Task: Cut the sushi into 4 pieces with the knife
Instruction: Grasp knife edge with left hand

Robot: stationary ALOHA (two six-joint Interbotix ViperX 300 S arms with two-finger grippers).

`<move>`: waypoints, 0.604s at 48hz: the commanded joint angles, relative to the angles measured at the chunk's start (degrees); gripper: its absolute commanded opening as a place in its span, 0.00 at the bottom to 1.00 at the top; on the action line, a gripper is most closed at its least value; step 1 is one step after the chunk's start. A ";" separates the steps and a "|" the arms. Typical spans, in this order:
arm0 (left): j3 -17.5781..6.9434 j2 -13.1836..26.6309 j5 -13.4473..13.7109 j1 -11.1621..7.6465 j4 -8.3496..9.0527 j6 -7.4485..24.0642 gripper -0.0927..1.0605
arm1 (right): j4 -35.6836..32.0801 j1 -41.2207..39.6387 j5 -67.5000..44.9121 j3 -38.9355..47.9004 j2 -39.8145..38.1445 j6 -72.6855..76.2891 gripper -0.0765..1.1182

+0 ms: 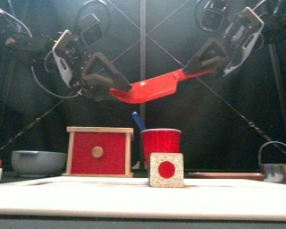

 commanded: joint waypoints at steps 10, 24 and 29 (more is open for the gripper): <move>-1.23 0.09 -0.26 0.44 0.09 0.26 0.67 | 0.00 0.00 -0.62 -1.05 -0.62 0.09 0.16; -0.88 0.09 0.00 0.97 0.53 0.35 0.45 | 0.88 0.18 0.88 -0.70 -0.53 0.44 0.16; -0.70 0.09 1.41 0.97 1.05 0.35 0.41 | 2.29 0.26 4.04 -0.88 -0.53 0.44 0.16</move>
